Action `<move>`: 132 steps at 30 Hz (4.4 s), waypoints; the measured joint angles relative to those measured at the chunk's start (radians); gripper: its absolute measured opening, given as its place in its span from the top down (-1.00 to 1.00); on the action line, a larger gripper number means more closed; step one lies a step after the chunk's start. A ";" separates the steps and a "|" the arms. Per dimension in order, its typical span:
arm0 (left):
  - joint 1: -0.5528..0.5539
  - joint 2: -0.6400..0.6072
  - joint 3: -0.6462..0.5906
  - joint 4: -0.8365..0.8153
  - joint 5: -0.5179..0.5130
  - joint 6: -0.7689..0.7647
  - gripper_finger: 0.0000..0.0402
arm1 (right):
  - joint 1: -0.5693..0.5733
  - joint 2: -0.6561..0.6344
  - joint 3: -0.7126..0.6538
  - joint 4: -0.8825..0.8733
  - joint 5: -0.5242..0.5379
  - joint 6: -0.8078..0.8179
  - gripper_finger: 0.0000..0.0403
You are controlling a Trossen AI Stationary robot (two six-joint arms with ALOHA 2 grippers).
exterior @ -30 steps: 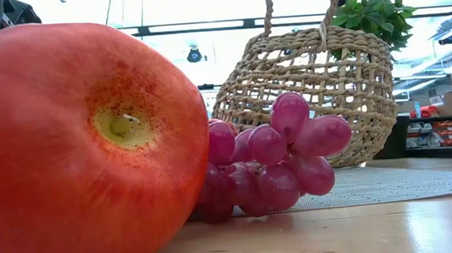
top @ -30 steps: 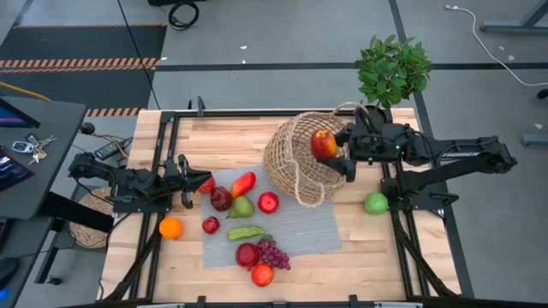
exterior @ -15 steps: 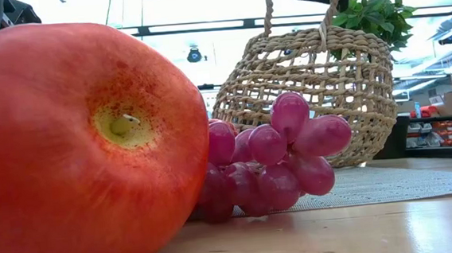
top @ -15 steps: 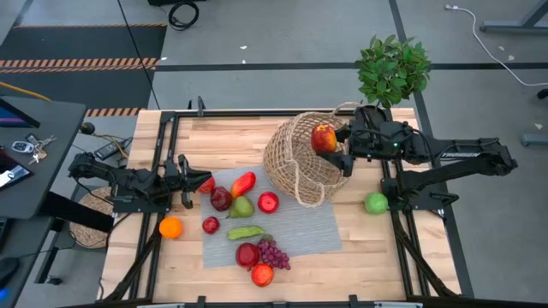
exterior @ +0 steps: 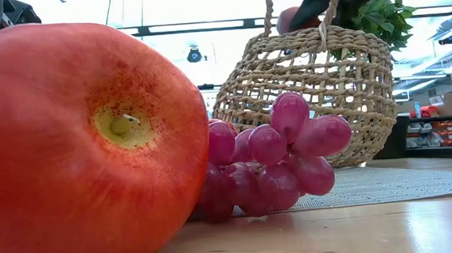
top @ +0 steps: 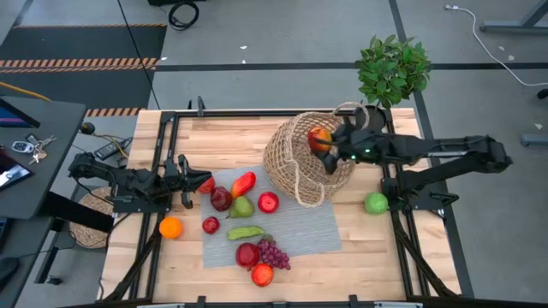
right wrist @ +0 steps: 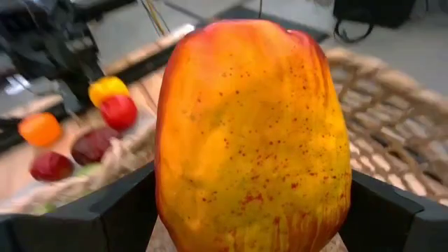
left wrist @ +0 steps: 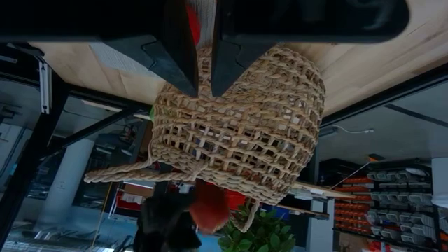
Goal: Build produce basket
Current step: Put the yellow apple into the brown basket, then put the pomegranate into the brown basket
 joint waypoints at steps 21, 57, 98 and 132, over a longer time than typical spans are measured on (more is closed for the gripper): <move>0.000 0.000 0.000 0.000 0.000 0.000 0.76 | -0.140 0.472 0.336 -0.439 -0.198 -0.122 -0.81; 0.000 0.000 0.000 0.000 0.000 0.000 0.76 | -0.150 0.473 0.343 -0.461 -0.296 -0.117 -0.96; 0.000 0.000 0.000 0.000 0.000 0.000 0.76 | 0.187 0.862 0.962 -0.047 -0.086 -0.374 -0.85; 0.000 0.001 0.000 0.004 -0.001 0.000 0.76 | 0.464 1.140 1.058 0.056 -0.166 -0.326 -0.85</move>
